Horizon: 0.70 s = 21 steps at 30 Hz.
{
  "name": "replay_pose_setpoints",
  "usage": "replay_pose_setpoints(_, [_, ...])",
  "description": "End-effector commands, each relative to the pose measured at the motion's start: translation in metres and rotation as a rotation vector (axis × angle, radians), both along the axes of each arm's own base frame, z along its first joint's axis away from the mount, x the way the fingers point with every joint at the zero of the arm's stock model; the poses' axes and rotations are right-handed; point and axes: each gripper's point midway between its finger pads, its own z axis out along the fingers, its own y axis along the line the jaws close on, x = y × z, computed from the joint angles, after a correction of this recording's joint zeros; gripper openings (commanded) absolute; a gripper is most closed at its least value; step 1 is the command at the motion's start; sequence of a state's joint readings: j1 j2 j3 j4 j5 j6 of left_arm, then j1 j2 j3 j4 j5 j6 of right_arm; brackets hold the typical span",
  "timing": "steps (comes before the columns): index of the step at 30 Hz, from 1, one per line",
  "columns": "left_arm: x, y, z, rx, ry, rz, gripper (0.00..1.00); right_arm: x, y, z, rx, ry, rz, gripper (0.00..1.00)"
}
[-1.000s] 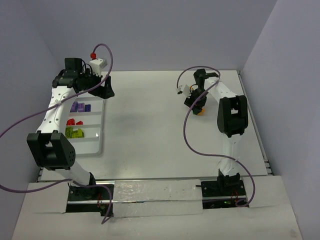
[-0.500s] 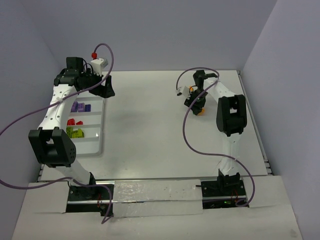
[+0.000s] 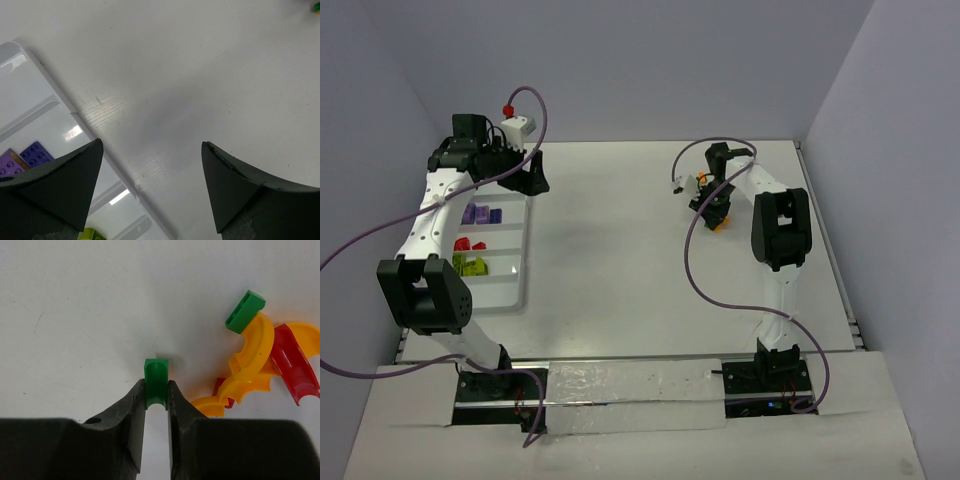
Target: Sort the legos into containers by color
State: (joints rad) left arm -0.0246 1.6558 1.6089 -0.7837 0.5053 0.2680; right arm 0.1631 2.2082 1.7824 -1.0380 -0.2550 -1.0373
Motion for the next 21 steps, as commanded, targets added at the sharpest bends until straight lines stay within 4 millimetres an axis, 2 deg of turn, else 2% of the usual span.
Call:
replay_pose_setpoints(1, [0.003,-0.004,0.013,-0.011,-0.03,-0.006,0.89,0.009,0.005,0.017,0.035,-0.041,-0.002,0.18])
replay_pose_setpoints(5, [-0.001,-0.009,0.014,-0.047,-0.038,-0.013,0.86,0.006,0.017,0.041,0.095,-0.046,-0.038,0.02])
replay_pose_setpoints(8, [-0.011,-0.023,0.017,-0.131,-0.049,-0.044,0.86,0.007,0.044,0.083,0.248,-0.057,-0.088,0.0])
replay_pose_setpoints(10, [-0.028,-0.04,0.019,-0.246,-0.02,-0.093,0.87,0.003,0.07,0.125,0.395,-0.04,-0.152,0.0])
replay_pose_setpoints(11, [-0.029,-0.042,0.019,-0.258,-0.016,-0.099,0.87,0.0,0.079,0.132,0.451,-0.026,-0.148,0.0])
replay_pose_setpoints(12, [-0.033,-0.047,0.017,-0.29,-0.017,-0.11,0.88,-0.003,0.09,0.144,0.514,0.007,-0.203,0.0])
replay_pose_setpoints(13, [-0.044,-0.06,0.02,-0.408,0.033,-0.12,0.89,-0.006,0.11,0.17,0.628,0.041,-0.262,0.0])
replay_pose_setpoints(15, [-0.05,-0.068,0.019,-0.491,0.053,-0.112,0.9,-0.008,0.132,0.195,0.761,0.093,-0.346,0.0])
replay_pose_setpoints(16, [-0.054,-0.072,0.019,-0.54,0.075,-0.094,0.9,-0.011,0.141,0.204,0.81,0.114,-0.391,0.0])
replay_pose_setpoints(18, [-0.057,-0.074,0.014,-0.563,0.078,-0.065,0.92,0.003,0.155,0.218,0.894,0.088,-0.475,0.0])
replay_pose_setpoints(19, [-0.057,-0.076,0.018,-0.563,0.056,-0.056,0.92,0.001,0.161,0.215,0.916,0.145,-0.588,0.0])
replay_pose_setpoints(21, [-0.059,-0.083,0.019,-0.555,0.045,-0.054,0.91,0.008,0.166,0.224,0.968,0.14,-0.717,0.0])
